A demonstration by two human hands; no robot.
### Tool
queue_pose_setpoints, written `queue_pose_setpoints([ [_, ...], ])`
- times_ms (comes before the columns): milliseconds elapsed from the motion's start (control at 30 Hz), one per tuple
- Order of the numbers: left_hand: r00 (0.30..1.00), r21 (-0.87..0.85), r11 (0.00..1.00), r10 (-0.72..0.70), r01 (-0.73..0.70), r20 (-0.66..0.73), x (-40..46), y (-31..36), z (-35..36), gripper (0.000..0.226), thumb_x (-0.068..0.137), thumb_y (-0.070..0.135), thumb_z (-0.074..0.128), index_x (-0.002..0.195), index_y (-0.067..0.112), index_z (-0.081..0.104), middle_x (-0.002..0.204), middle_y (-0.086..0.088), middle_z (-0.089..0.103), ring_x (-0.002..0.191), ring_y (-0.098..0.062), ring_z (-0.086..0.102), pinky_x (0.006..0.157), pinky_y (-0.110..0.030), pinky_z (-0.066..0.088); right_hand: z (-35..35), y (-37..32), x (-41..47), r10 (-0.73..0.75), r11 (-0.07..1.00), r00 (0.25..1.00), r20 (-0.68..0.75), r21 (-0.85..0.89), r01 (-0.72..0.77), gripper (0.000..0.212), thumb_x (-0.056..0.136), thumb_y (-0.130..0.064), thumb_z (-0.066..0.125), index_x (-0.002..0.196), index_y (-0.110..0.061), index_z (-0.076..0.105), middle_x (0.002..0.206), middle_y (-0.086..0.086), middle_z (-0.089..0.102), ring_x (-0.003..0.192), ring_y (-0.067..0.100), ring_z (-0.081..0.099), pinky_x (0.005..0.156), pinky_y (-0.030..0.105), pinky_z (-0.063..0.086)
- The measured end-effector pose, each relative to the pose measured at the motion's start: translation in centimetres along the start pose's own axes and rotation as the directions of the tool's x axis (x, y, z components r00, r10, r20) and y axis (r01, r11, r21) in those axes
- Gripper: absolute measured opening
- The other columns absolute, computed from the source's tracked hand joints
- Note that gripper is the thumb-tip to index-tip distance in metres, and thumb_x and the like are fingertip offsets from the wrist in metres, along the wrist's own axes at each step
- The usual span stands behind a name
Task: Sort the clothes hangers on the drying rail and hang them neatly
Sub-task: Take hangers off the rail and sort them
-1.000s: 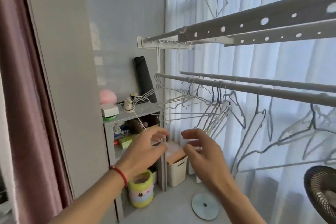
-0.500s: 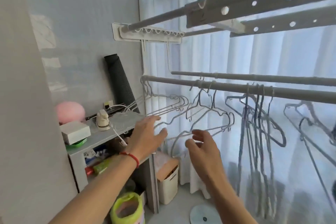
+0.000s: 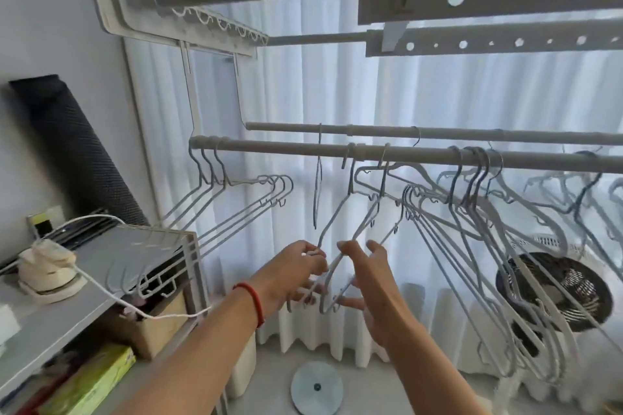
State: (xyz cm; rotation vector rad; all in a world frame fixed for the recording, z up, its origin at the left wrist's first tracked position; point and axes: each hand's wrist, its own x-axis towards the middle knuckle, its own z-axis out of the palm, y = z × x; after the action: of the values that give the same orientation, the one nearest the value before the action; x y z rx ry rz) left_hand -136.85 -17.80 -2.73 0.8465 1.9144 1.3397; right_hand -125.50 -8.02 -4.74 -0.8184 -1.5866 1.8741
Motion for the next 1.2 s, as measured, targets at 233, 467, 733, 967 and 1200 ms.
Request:
queue_pose_setpoints([
  [233, 0.999, -0.118, 0.993, 0.016, -0.011, 0.034, 0.2, 1.9, 0.0, 0.033, 0.084, 0.03, 0.055, 0.109, 0.011, 0.063, 0.103, -0.029, 0.069, 0.065, -0.027, 0.059, 0.062, -0.039, 0.049, -0.8, 0.1, 0.7, -0.02, 0.973, 1.0, 0.016, 0.231, 0.016, 0.081, 0.072, -0.031, 0.071, 0.145, -0.019, 0.038, 0.12, 0.013, 0.054, 0.1, 0.032, 0.072, 0.065, 0.037, 0.062],
  [467, 0.998, -0.159, 0.986, -0.048, 0.041, -0.037, 1.0, 4.5, -1.3, 0.03, 0.094, 0.026, 0.054, 0.114, 0.005, 0.062, 0.106, -0.033, 0.069, 0.06, -0.028, 0.057, 0.054, -0.034, 0.052, -2.5, -1.7, 1.1, -0.033, 0.998, 0.998, -0.059, 0.056, 0.036, 0.066, 0.071, -0.047, 0.061, 0.131, -0.023, 0.049, 0.12, 0.004, 0.055, 0.098, 0.022, 0.073, 0.052, 0.032, 0.05],
  [733, 0.996, -0.216, 0.976, -0.014, -0.006, -0.09, 1.7, 4.9, 0.4, 0.033, 0.092, 0.033, 0.055, 0.11, 0.007, 0.063, 0.107, -0.033, 0.069, 0.064, -0.029, 0.056, 0.058, -0.036, 0.052, -3.6, -3.8, 3.0, -0.069, 0.995, 0.996, -0.052, 0.068, 0.072, 0.014, 0.088, -0.039, 0.054, 0.098, -0.029, 0.054, 0.101, 0.013, 0.062, 0.099, 0.033, 0.072, 0.058, 0.036, 0.043],
  [967, 0.995, -0.164, 0.986, -0.032, 0.016, -0.097, 1.9, 3.7, 2.4, 0.04, 0.092, 0.044, 0.05, 0.112, 0.011, 0.061, 0.106, -0.026, 0.067, 0.072, -0.027, 0.058, 0.063, -0.037, 0.052, -3.1, -2.9, 2.9, 0.034, 0.997, 0.999, -0.037, 0.068, -0.031, 0.012, 0.094, -0.039, 0.05, 0.094, -0.027, 0.052, 0.098, 0.016, 0.066, 0.087, 0.033, 0.076, 0.064, 0.038, 0.056],
  [1200, 0.991, -0.059, 0.998, 0.001, -0.009, -0.133, 2.3, 2.8, 4.7, 0.049, 0.097, 0.062, 0.034, 0.109, 0.022, 0.06, 0.112, -0.014, 0.06, 0.073, -0.021, 0.061, 0.06, -0.032, 0.052, -1.8, 4.0, 2.0, 0.139, 0.974, 0.99, 0.027, 0.178, -0.142, 0.026, 0.097, -0.032, 0.052, 0.114, -0.012, 0.056, 0.106, 0.024, 0.068, 0.089, 0.038, 0.072, 0.057, 0.035, 0.06],
])
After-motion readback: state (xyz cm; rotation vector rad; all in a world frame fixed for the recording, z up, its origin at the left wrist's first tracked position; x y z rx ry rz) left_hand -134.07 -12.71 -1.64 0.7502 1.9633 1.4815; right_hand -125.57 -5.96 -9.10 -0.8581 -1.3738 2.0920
